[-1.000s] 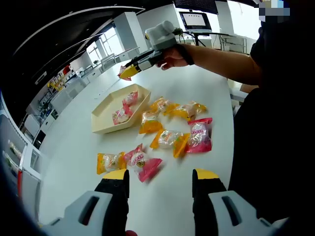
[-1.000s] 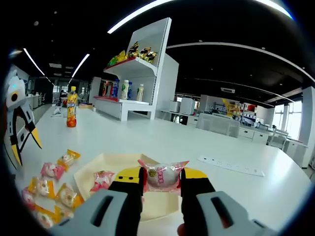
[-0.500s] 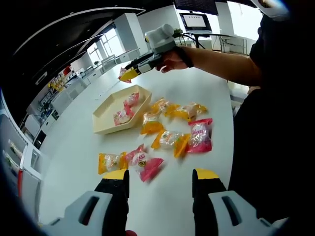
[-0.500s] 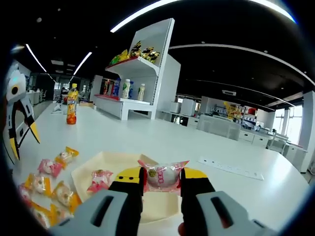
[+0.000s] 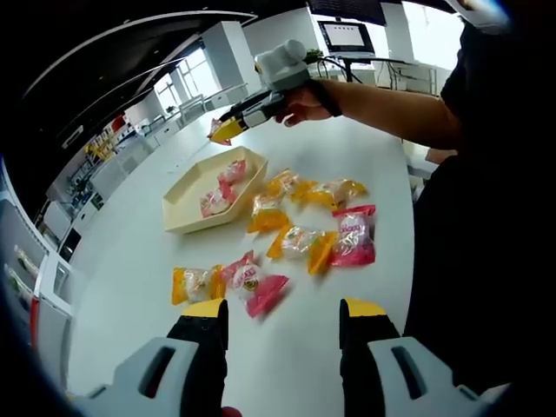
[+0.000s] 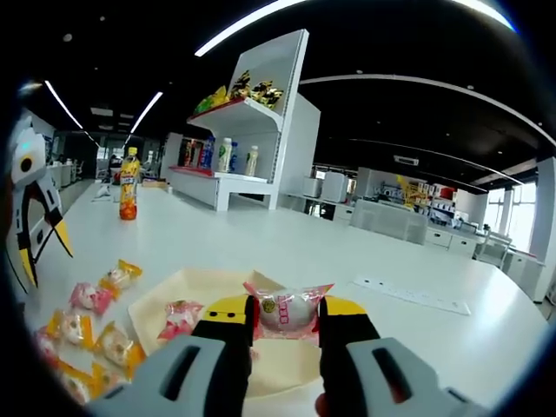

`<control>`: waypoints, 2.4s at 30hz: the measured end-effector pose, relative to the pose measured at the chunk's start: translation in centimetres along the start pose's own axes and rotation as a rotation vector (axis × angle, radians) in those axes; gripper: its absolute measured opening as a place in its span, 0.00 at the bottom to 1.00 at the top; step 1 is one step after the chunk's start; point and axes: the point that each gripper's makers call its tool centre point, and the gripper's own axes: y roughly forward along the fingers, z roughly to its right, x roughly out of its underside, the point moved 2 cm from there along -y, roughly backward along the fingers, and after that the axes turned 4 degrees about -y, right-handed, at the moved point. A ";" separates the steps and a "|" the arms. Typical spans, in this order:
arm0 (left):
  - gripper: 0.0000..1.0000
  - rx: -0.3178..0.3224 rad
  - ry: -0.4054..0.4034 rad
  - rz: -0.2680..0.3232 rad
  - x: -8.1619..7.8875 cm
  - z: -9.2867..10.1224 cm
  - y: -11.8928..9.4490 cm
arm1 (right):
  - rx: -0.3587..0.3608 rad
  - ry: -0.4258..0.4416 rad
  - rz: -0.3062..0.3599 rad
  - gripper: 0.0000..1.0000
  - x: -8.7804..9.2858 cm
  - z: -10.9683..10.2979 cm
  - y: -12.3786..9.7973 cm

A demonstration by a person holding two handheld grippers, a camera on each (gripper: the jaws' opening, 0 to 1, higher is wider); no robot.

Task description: Pick up the marshmallows scattered on the table and place them into the bowl on the table

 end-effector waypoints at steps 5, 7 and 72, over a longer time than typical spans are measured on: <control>0.50 0.003 0.002 0.005 -0.2 0.1 0.0 | -0.005 0.024 -0.003 0.29 0.0 -0.1 0.0; 0.50 0.004 0.003 0.004 -0.1 0.1 0.0 | -0.009 0.023 -0.011 0.29 0.1 -0.3 0.1; 0.50 -0.020 -0.018 0.026 -0.5 -0.5 0.1 | -0.162 0.143 0.000 0.70 -1.9 -3.2 -2.3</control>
